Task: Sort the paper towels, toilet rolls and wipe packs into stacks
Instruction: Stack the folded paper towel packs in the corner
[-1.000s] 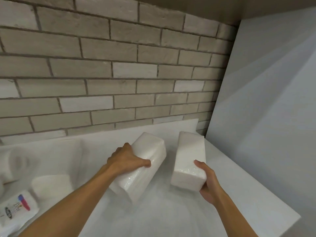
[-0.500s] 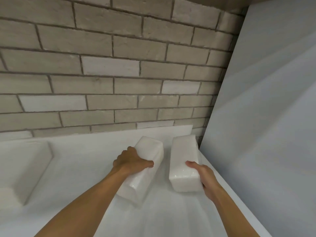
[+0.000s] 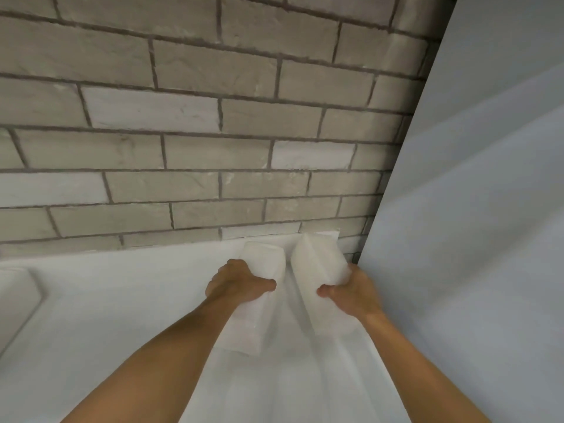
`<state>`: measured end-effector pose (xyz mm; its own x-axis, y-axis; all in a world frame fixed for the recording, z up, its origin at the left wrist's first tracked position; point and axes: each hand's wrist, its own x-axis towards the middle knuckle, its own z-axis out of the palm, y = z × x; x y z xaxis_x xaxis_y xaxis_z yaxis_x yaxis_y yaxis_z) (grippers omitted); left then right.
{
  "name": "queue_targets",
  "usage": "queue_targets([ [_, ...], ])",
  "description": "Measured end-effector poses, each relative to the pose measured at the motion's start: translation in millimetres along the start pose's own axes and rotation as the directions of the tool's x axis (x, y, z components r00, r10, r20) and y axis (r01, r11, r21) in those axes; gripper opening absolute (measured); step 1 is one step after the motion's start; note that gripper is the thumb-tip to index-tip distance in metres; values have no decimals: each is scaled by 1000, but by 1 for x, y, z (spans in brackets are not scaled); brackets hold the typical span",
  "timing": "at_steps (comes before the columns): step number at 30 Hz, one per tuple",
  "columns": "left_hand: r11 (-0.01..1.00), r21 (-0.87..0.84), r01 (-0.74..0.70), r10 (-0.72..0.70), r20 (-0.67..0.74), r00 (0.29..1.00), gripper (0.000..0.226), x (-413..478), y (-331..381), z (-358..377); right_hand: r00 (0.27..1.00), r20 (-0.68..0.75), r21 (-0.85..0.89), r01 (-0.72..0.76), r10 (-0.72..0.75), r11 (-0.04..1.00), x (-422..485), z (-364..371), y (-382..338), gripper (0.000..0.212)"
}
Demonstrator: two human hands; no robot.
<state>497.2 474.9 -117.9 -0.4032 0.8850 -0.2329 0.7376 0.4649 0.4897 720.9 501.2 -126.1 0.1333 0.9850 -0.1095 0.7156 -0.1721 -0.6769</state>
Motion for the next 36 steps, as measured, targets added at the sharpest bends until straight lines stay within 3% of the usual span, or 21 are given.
queue_targets([
  [5,998,32,62,-62,7,998,104,13,3,17,995,-60,-329,59,-83,943,4,12,-5,83],
  [11,994,19,112,-112,0,994,112,19,6,32,997,-12,-344,65,-74,937,5,27,6,92],
  [14,990,134,54,-48,-47,998,109,15,15,32,996,36,-371,92,-85,924,12,24,11,93],
  [17,960,91,-264,279,-243,929,78,8,31,34,1000,22,-84,15,-13,996,20,11,15,77],
  [19,880,-118,-460,409,-303,861,56,-1,47,38,997,17,176,-76,74,982,27,0,21,51],
  [20,854,-234,-464,401,-270,875,50,-6,56,41,991,36,250,-135,130,959,31,-5,27,42],
  [23,856,-470,-216,277,63,959,59,-13,77,58,925,224,339,-369,307,866,30,-11,45,38],
  [26,809,-586,54,175,327,929,60,-11,81,84,871,361,349,-457,332,818,29,-7,53,41],
  [29,722,-672,168,99,340,935,41,-11,79,101,870,409,320,-418,273,850,26,-8,48,42],
  [32,649,-740,175,81,296,952,32,-12,78,109,880,428,312,-359,207,879,26,-5,47,40],
  [36,423,-887,186,120,259,958,20,-6,71,113,950,309,421,-175,40,890,24,-2,42,52],
])
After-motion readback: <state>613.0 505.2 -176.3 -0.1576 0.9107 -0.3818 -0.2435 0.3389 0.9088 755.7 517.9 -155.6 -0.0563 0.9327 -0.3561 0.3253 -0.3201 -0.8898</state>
